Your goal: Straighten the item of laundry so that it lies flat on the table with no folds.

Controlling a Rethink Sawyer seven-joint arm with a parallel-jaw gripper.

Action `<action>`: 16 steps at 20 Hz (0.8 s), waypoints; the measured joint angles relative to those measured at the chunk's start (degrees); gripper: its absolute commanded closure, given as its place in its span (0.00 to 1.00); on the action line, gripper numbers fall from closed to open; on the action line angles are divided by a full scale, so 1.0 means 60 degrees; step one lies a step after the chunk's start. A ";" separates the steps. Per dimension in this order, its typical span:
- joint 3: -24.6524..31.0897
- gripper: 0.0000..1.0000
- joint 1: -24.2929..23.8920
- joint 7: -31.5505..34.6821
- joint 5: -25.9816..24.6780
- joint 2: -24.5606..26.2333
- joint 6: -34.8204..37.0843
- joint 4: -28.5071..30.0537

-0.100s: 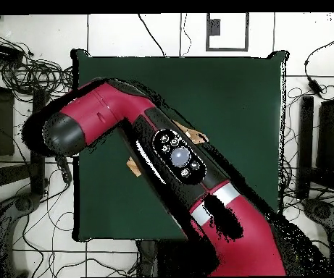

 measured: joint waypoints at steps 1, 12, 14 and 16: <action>0.0000 0.00 0.0003 -0.0163 -0.0009 0.0088 0.0021 -0.0079; 0.0000 0.00 0.0007 -0.0840 -0.0086 0.0783 0.0029 -0.0567; 0.0000 0.00 0.0007 -0.0840 -0.0086 0.0863 0.0029 -0.0599; -0.0002 0.00 0.0007 -0.0840 -0.0102 0.1019 0.0029 -0.0668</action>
